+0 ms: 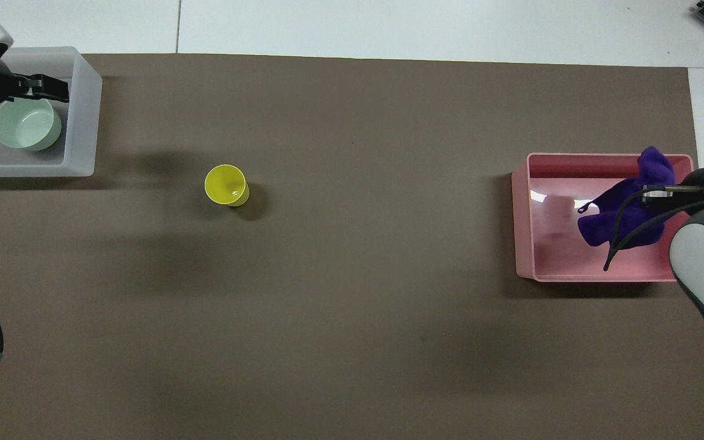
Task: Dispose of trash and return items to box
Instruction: 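Carry the purple cloth into the pink tray with the right gripper, then grasp the yellow cup with the left gripper while the right gripper releases the cloth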
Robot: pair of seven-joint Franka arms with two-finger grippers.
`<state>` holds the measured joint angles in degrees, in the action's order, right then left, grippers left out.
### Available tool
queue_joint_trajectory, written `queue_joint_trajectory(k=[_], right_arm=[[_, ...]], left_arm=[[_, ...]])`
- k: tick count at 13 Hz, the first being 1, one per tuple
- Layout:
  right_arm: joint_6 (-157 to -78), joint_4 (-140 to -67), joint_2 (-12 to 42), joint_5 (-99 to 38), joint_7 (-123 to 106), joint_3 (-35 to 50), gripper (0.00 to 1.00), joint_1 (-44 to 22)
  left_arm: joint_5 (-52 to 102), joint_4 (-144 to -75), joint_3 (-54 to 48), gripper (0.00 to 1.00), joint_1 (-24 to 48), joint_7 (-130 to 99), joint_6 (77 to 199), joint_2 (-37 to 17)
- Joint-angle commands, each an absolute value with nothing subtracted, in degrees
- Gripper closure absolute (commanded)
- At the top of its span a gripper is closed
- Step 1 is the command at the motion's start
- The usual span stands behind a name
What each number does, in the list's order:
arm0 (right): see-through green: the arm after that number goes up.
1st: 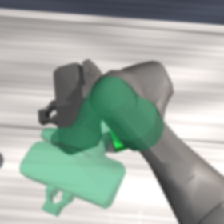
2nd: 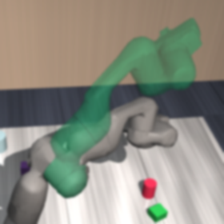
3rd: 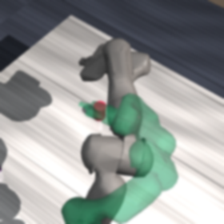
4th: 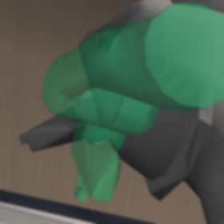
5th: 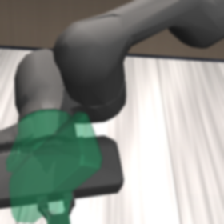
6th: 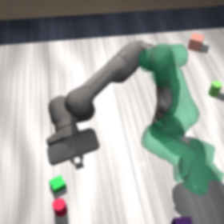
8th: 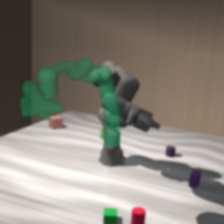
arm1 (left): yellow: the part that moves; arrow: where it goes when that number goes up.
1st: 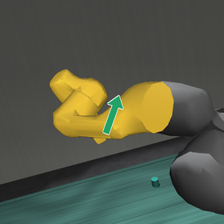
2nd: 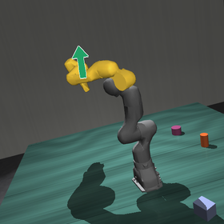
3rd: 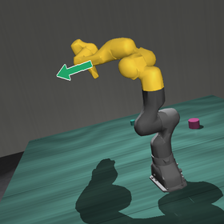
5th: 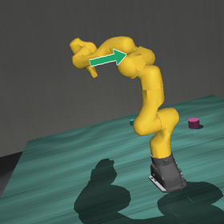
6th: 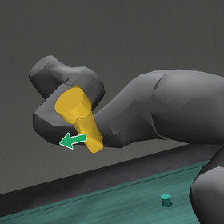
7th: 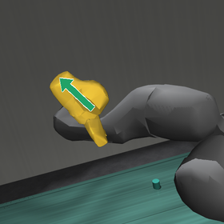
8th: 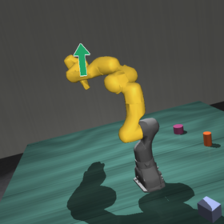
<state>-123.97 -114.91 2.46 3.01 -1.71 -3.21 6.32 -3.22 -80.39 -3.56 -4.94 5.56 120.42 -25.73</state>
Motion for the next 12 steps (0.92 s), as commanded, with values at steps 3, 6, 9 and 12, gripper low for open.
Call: queue_joint_trajectory(k=[3,6,9,12], right_arm=[[-133.7,-121.0,6.7,3.7,-2.2,-2.7,1.0,6.9],[-137.6,-122.8,8.9,3.2,-1.3,-2.7,0.97,6.4],[-137.1,-122.7,9.0,2.9,-0.3,-2.7,0.0,6.1],[-134.9,-120.6,7.3,2.8,-0.1,-2.2,0.0,5.9]], left_arm=[[-3.3,-94.4,-2.7,0.01,3.2,5.3,121.9,-18.2],[-3.3,-101.5,-2.7,0.03,7.3,5.2,126.7,-16.5],[-3.3,-104.3,-2.9,0.06,10.7,1.5,129.0,-16.7],[-3.2,-108.0,-2.9,0.1,13.3,-0.6,133.5,-17.2]])
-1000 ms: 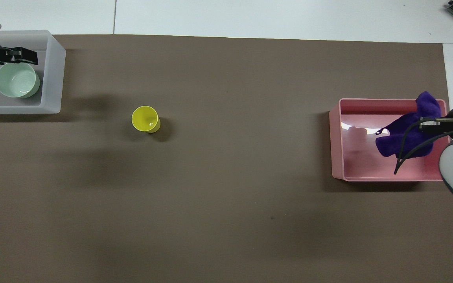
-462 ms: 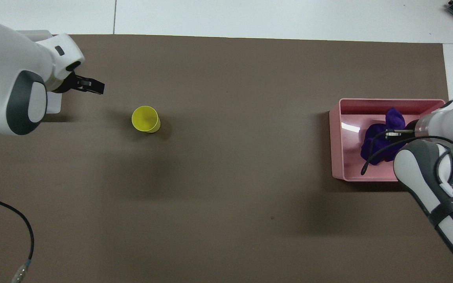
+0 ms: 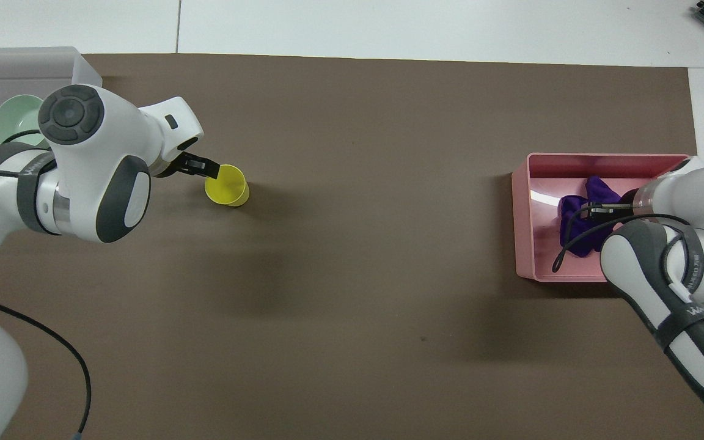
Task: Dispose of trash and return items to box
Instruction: 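Grasp the yellow cup with the left gripper while the right gripper releases the cloth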
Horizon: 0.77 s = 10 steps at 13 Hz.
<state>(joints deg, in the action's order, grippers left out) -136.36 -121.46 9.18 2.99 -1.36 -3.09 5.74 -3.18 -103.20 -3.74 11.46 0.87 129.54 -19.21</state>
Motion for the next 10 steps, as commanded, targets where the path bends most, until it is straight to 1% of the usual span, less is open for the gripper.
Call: queue_joint_trajectory(k=[1,2,3,5,6,9,10], right_arm=[[-132.6,-118.9,6.7,2.8,0.3,-2.1,0.0,5.8],[-130.3,-117.0,6.2,2.8,2.0,-2.1,0.0,4.8],[-128.4,-115.4,5.5,2.8,4.8,-2.1,0.0,3.5],[-125.9,-114.2,4.1,2.8,9.1,-2.0,0.0,0.6],[-123.2,-112.9,3.3,2.8,9.3,-2.0,0.0,0.3],[-111.0,-105.4,-0.1,2.8,9.0,-2.0,0.0,0.4],[-107.0,-102.4,-0.9,2.8,8.9,-2.0,0.0,0.4]], left_arm=[[-3.3,-109.4,-2.9,0.22,13.4,-1.9,135.4,-17.4],[-3.3,-110.3,-2.9,0.67,13.9,-3.5,137.3,-17.6],[-3.2,-110.8,-2.9,1.0,14.4,-4.7,138.8,-17.7],[-3.2,-110.8,-2.9,1.0,14.5,-7.5,139.3,-17.8],[-3.2,-110.7,-2.9,1.0,14.4,-7.8,139.0,-17.8],[-3.2,-109.8,-2.9,1.0,13.6,-7.8,136.8,-16.5],[-3.2,-108.3,-2.8,1.0,12.7,-7.7,135.2,-15.9]])
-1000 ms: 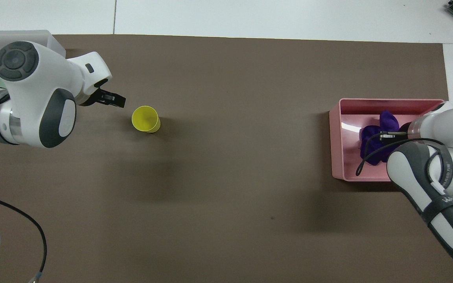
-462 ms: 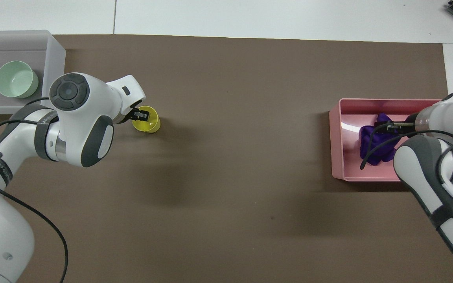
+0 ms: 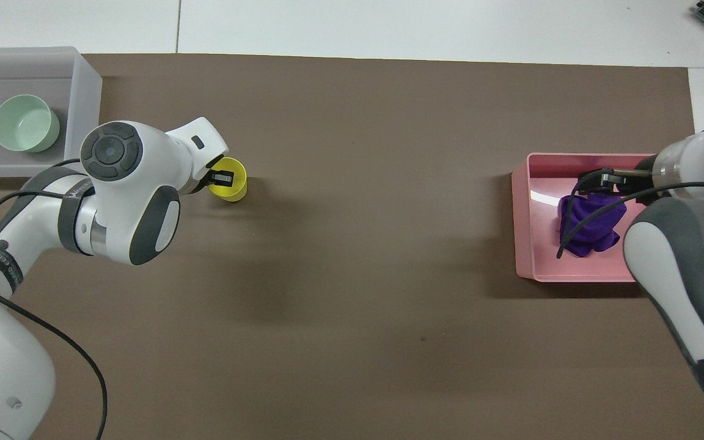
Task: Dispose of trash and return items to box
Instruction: 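Place the yellow cup into the clear box while the right gripper withdraws, then release the yellow cup inside the green bowl with the left gripper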
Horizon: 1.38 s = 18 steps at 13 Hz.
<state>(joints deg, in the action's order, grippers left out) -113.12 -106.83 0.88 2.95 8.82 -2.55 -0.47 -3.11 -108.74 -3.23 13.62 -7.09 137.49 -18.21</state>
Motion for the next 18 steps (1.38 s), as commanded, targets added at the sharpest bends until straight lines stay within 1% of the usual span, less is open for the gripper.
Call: queue_joint_trajectory(k=[1,4,5,6,10,13,14,16,18], right_arm=[[-102.8,-99.1,-1.1,2.8,8.9,-2.0,0.0,0.4],[-91.9,-90.7,-1.3,2.6,8.6,-2.1,0.0,0.4],[-89.2,-88.4,-1.4,2.5,8.5,-2.1,0.0,0.5],[-88.3,-87.5,-1.8,2.5,8.3,-2.2,0.0,0.7],[-86.8,-89.1,-3.7,2.5,6.0,-2.3,0.0,1.2],[-86.3,-90.8,-4.5,2.1,5.2,-2.2,0.0,0.7],[-86.0,-91.7,-4.9,-0.3,5.2,-2.4,0.0,0.4],[-86.7,-93.4,-5.8,-0.4,4.9,-2.4,0.0,0.4],[-87.0,-93.4,-5.8,1.3,3.3,-2.4,0.0,0.4]], left_arm=[[-3.2,-105.9,-2.8,1.0,10.9,-7.5,133.2,-15.7],[-3.2,-97.8,-2.9,1.0,4.6,-6.9,131.2,-17.0],[-3.3,-95.0,-2.9,1.0,2.6,-6.4,131.1,-18.4],[-3.2,-92.7,-2.9,1.0,0.6,-5.9,131.0,-19.4],[0.2,-87.2,-2.9,1.0,-8.0,-1.6,131.2,-23.0],[1.7,-80.1,-2.9,1.0,-13.3,-0.1,131.2,-29.0],[1.7,-78.2,-2.9,1.0,-14.8,0.0,131.5,-31.1],[1.7,-77.2,-2.9,1.0,-17.3,0.0,132.7,-33.7],[2.5,-77.6,-2.9,1.0,-18.7,-0.1,135.1,-35.1]])
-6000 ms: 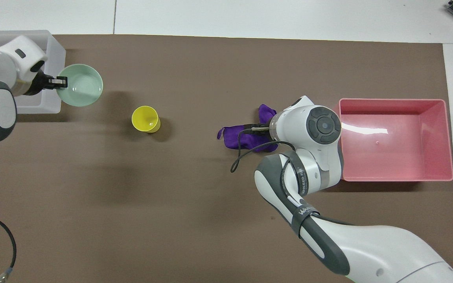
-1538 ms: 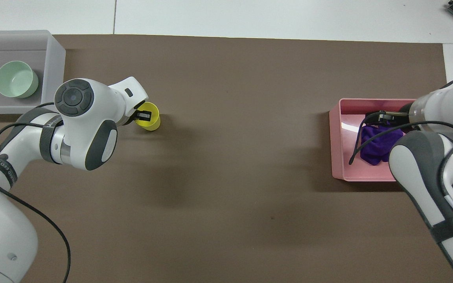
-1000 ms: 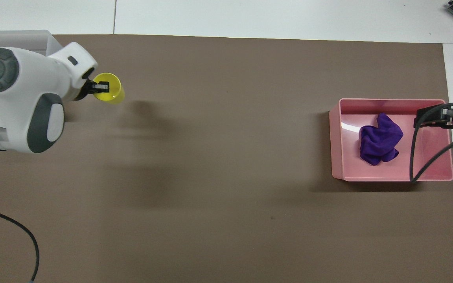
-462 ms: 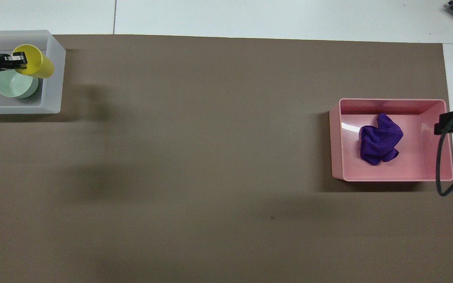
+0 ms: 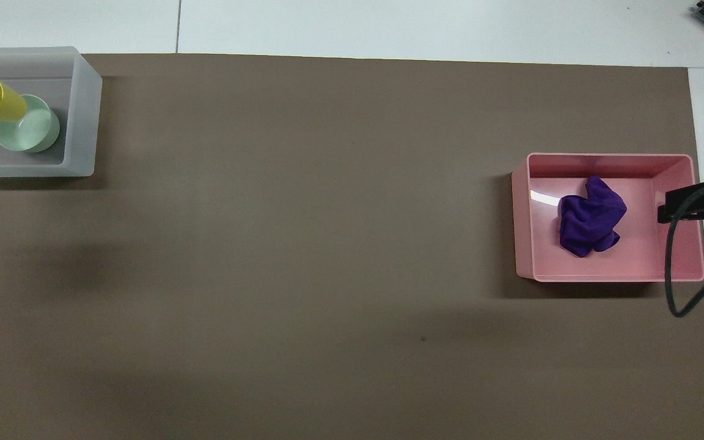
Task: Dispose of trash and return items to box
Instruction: 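Release the yellow cup inside the green bowl with the left gripper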
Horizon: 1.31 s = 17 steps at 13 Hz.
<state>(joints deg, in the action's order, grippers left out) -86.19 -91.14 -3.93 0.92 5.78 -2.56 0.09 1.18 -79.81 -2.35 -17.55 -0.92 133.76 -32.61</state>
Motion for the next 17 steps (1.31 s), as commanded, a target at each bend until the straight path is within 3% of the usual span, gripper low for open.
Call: queue_joint_trajectory(k=[1,6,9,10,11,12,13,17], right_arm=[[-86.9,-93.7,-6.0,1.7,3.3,-2.4,0.0,0.4],[-86.7,-93.8,-6.2,1.8,3.7,-2.4,0.0,0.4],[-86.7,-93.7,-6.2,1.6,3.6,-2.3,0.0,0.7],[-86.7,-93.8,-6.2,1.9,3.3,-2.4,0.0,0.4],[-86.7,-93.7,-6.2,3.1,3.3,-2.3,0.0,0.4],[-86.7,-93.7,-6.2,3.7,3.3,-2.2,0.0,0.4],[-86.6,-93.8,-6.2,3.7,3.3,-2.1,0.0,0.4],[-86.5,-93.7,-6.2,2.6,3.5,-2.1,0.0,0.9]], left_arm=[[3.2,-77.8,-2.8,1.0,-19.0,-0.1,135.8,-35.7],[4.4,-82.7,-2.8,0.99,-19.3,-0.1,137.6,-34.9],[3.8,-81.7,-2.8,0.66,-19.1,-0.1,134.8,-34.5],[3.8,-80.3,-2.9,0.51,-19.1,0.1,132.8,-34.6],[3.8,-79.1,-2.9,0.3,-18.6,0.2,131.2,-34.5],[3.8,-79.0,-2.9,0.2,-18.3,1.0,130.2,-33.8],[3.7,-79.4,-3.1,0.02,-18.0,3.4,129.6,-32.0],[3.8,-81.4,-3.1,0.0,-14.5,15.4,122.4,-24.8]])
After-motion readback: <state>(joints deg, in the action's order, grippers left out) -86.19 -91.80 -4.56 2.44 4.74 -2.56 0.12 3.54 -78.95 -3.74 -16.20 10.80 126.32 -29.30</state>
